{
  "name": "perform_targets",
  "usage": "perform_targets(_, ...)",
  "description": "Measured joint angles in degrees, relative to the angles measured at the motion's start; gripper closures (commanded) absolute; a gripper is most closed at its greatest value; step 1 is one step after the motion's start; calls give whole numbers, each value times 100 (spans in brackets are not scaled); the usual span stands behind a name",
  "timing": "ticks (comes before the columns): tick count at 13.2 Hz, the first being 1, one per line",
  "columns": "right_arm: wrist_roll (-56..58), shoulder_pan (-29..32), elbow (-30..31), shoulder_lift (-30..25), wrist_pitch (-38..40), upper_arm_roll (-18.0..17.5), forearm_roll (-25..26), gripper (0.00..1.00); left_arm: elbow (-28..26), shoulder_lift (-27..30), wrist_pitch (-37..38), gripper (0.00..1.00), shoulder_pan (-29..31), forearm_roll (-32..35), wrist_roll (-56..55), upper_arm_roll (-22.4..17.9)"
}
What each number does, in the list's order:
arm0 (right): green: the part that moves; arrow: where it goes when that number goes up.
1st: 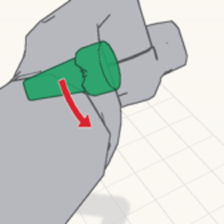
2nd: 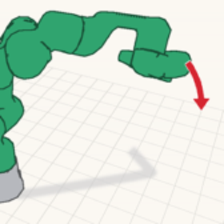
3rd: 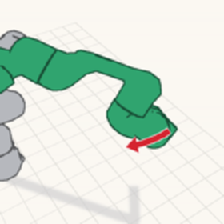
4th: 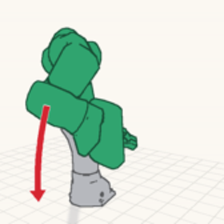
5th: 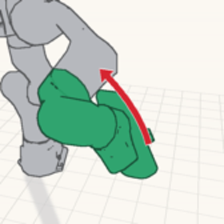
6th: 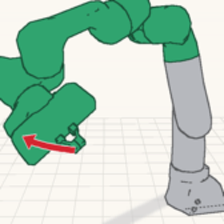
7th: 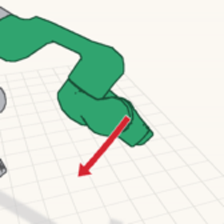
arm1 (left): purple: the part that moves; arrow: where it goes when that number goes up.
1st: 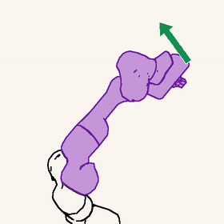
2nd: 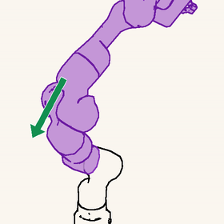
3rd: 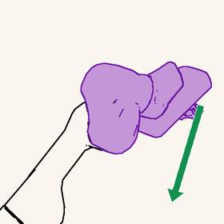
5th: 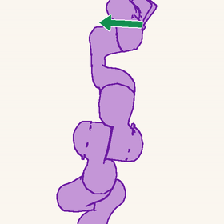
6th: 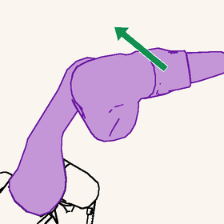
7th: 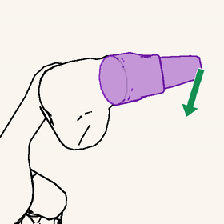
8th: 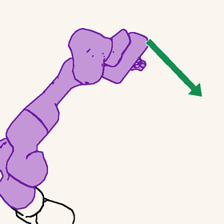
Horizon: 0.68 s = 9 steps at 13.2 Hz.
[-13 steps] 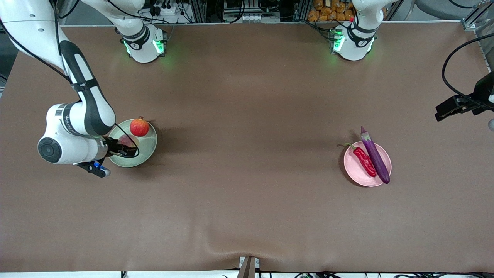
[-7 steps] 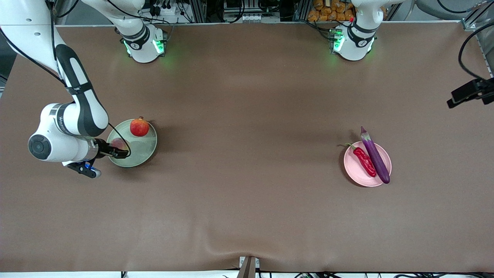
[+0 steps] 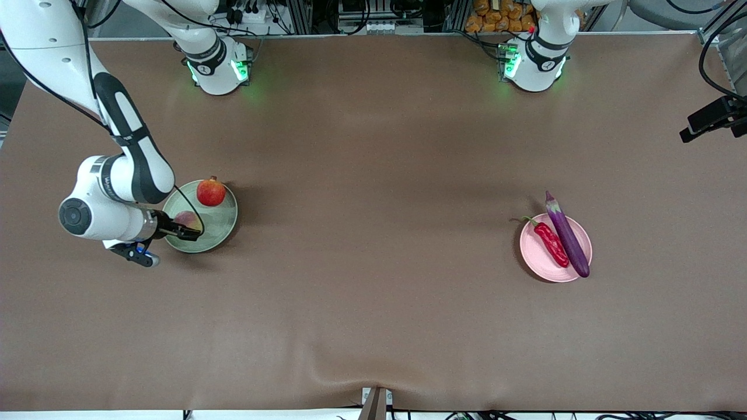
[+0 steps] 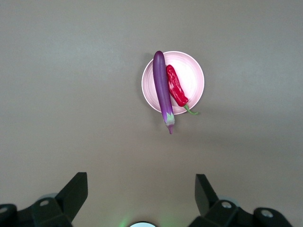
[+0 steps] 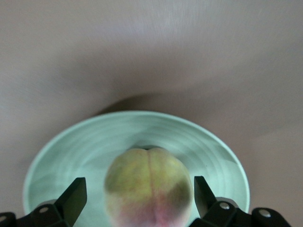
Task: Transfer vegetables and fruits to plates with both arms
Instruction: 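Release the peach on the green plate and retract the right arm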
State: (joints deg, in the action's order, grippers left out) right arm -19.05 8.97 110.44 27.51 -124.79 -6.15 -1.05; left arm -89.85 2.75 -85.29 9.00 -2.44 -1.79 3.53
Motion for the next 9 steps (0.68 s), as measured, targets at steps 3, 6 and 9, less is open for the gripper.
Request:
perform_targets(3, 33, -40, -1158, -72, 1082, -54, -2, 0, -25, -13, -5, 0, -21, 0, 0, 53)
perform_targets(6, 39, -253, -2560, -163, 2224, -100, -1, 0, -30, -58, -78, 0, -31, 158, -42, 366)
perform_targets(9, 39, -387, -3772, -229, 3162, -104, -1, 0, -30, -110, -215, 0, -65, 270, -302, 614)
